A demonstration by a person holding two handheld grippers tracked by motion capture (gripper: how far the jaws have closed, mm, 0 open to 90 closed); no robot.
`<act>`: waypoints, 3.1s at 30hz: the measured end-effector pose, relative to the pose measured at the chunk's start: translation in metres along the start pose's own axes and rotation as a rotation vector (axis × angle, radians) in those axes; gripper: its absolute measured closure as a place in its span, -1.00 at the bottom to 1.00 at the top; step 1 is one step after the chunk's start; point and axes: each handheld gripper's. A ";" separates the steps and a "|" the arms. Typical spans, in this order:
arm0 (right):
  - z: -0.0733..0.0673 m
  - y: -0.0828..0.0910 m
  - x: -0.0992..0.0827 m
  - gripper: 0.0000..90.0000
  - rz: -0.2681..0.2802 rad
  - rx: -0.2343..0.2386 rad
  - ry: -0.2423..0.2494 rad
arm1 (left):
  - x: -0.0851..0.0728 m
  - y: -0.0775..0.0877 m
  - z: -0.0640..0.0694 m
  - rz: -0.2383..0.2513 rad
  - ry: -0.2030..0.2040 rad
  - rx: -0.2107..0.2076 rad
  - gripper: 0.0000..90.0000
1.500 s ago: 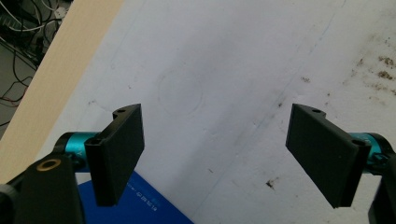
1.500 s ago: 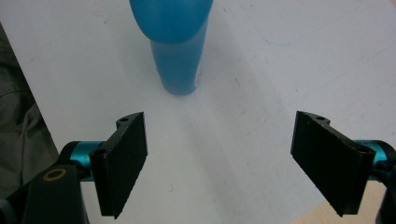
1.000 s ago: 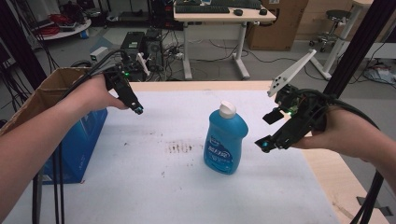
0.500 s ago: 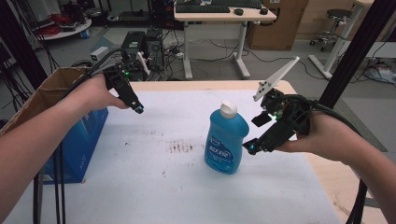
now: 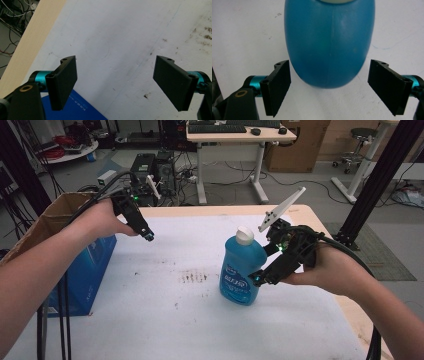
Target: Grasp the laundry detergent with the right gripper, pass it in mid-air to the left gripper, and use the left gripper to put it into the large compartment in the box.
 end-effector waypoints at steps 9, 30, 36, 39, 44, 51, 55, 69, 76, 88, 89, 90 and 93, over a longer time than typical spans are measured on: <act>-0.003 -0.009 0.004 -0.60 0.025 -0.006 -0.002 | 0.000 0.001 0.000 0.005 -0.003 0.003 -0.57; -0.003 -0.021 0.006 -0.48 0.032 -0.019 -0.022 | 0.002 0.000 0.002 0.004 -0.005 0.000 -0.57; -0.002 -0.021 0.006 -0.47 0.038 -0.022 -0.028 | 0.002 0.000 0.002 0.006 -0.004 0.001 -0.57; -0.003 -0.022 0.006 -0.45 0.038 -0.020 -0.028 | 0.001 -0.001 0.001 0.003 -0.002 0.001 -0.57; -0.003 -0.021 0.006 -0.42 0.043 -0.019 -0.031 | 0.001 0.000 0.001 0.005 -0.003 0.000 -0.57; -0.004 -0.024 0.006 -0.33 0.042 -0.011 -0.027 | 0.001 0.000 0.001 0.005 -0.005 0.000 -0.57; -0.004 -0.024 0.006 -0.33 0.043 -0.008 -0.029 | 0.001 0.000 0.001 0.006 -0.004 0.002 -0.57; -0.006 -0.028 0.004 -0.21 0.044 0.002 -0.038 | 0.001 0.000 0.001 0.009 -0.004 0.001 -0.57; -0.006 -0.029 0.004 -0.14 0.046 -0.003 -0.049 | 0.001 0.000 0.002 0.006 -0.008 0.004 -0.57; -0.006 -0.029 0.001 -0.04 0.064 -0.012 -0.065 | 0.001 0.001 0.002 0.010 -0.008 0.002 -0.57; -0.005 -0.029 0.000 -0.03 0.068 -0.011 -0.063 | 0.001 0.002 0.002 0.010 -0.012 0.001 -0.57; -0.005 -0.029 -0.001 -0.01 0.082 -0.005 -0.063 | 0.001 0.002 0.002 0.010 -0.012 0.001 -0.57; -0.003 -0.029 -0.003 0.00 0.096 0.005 -0.062 | 0.001 0.005 0.003 0.026 -0.017 -0.017 -0.57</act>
Point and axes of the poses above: each handheld gripper's, and its own axes: y roughly backward along the jaws, x roughly out of its top, z roughly to its right, and after that the axes turned 6 degrees about y, right-handed
